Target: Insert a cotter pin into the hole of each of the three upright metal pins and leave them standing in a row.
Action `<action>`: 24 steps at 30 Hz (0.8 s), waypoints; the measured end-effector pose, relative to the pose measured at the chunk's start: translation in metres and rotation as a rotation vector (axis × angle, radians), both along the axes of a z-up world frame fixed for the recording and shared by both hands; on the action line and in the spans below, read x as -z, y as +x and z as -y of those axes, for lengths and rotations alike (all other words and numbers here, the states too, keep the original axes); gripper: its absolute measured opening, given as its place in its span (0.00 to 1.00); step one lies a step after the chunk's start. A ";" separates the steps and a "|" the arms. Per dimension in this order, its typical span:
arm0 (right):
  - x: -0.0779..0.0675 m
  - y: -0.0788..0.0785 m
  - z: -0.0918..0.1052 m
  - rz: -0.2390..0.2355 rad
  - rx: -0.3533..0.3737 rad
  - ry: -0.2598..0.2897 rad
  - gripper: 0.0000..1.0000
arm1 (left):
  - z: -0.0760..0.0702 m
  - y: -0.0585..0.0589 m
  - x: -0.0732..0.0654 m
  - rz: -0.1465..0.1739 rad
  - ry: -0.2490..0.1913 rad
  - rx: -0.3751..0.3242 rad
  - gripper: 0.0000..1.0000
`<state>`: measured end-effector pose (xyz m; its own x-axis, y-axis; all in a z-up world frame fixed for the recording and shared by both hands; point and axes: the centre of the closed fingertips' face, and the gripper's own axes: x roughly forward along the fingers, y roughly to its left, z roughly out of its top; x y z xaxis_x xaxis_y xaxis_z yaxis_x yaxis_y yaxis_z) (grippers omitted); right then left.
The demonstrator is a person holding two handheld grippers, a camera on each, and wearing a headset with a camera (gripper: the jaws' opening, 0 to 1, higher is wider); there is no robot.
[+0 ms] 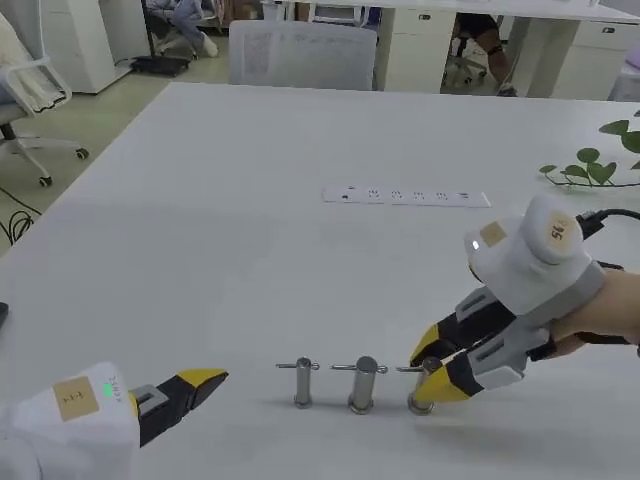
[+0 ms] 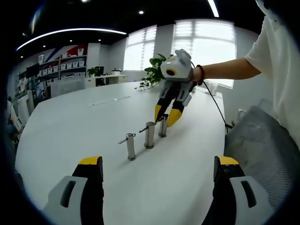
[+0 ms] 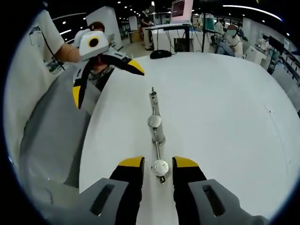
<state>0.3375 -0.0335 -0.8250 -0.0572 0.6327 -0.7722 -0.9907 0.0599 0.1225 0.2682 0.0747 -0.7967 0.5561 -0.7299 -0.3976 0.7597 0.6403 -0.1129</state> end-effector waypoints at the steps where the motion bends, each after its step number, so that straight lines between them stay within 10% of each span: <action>1: -0.001 0.000 0.000 -0.003 0.018 0.003 0.28 | 0.000 0.001 -0.001 0.000 -0.002 -0.002 0.99; 24: -0.042 -0.013 0.017 0.031 0.401 0.151 0.69 | -0.016 0.006 -0.017 -0.017 -0.010 -0.078 0.98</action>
<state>0.3243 -0.0508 -0.7832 0.2379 0.7062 -0.6668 -0.8959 0.4248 0.1303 0.2739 0.0904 -0.7793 0.6048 -0.6884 -0.4003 0.7055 0.6964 -0.1316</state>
